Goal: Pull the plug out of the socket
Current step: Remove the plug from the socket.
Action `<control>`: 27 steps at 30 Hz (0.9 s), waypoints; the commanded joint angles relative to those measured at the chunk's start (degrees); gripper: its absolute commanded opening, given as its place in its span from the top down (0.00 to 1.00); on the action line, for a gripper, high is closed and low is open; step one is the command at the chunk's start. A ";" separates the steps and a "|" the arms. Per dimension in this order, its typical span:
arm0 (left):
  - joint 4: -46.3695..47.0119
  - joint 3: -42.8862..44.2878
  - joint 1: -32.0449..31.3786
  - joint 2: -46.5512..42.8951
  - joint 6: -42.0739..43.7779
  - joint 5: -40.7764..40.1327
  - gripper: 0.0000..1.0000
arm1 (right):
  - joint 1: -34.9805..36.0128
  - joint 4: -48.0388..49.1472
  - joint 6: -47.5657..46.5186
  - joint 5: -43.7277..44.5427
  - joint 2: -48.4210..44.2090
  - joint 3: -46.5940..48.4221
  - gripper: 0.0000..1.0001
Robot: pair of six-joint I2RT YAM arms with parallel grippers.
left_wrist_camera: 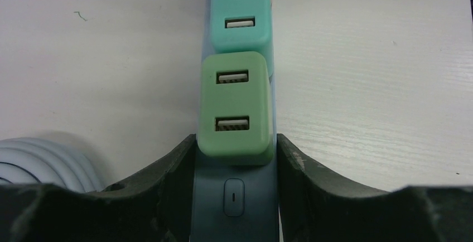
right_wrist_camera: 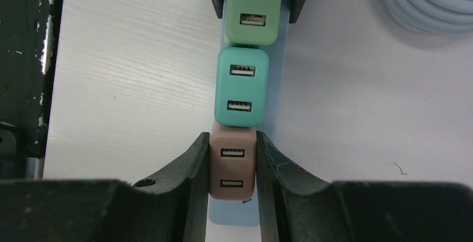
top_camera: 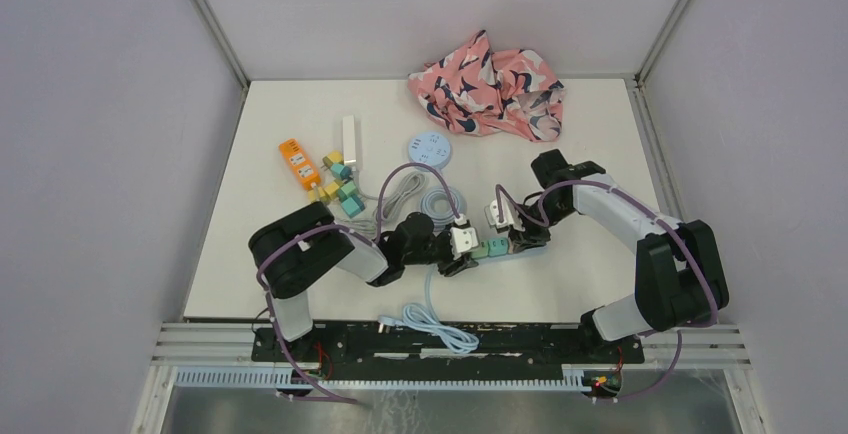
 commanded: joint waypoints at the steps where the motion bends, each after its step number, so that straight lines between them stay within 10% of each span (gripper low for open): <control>1: -0.81 -1.46 -0.07 -1.09 -2.72 -0.96 0.97 | 0.00 -7.75 -9.57 -5.03 -2.55 -0.37 1.00; 10: -1.35 -1.41 -0.06 -1.19 -2.80 -0.66 0.97 | 2.89 1.17 6.66 -4.57 -3.20 2.42 1.00; 22: -1.18 -1.61 0.03 -1.30 -2.82 -0.89 0.97 | -0.03 -15.72 -15.66 -5.35 -2.57 2.15 1.00; 27: -1.00 -1.46 -0.06 -1.04 -3.07 -0.75 0.97 | 3.31 -10.04 -7.34 -9.00 -2.28 2.69 1.00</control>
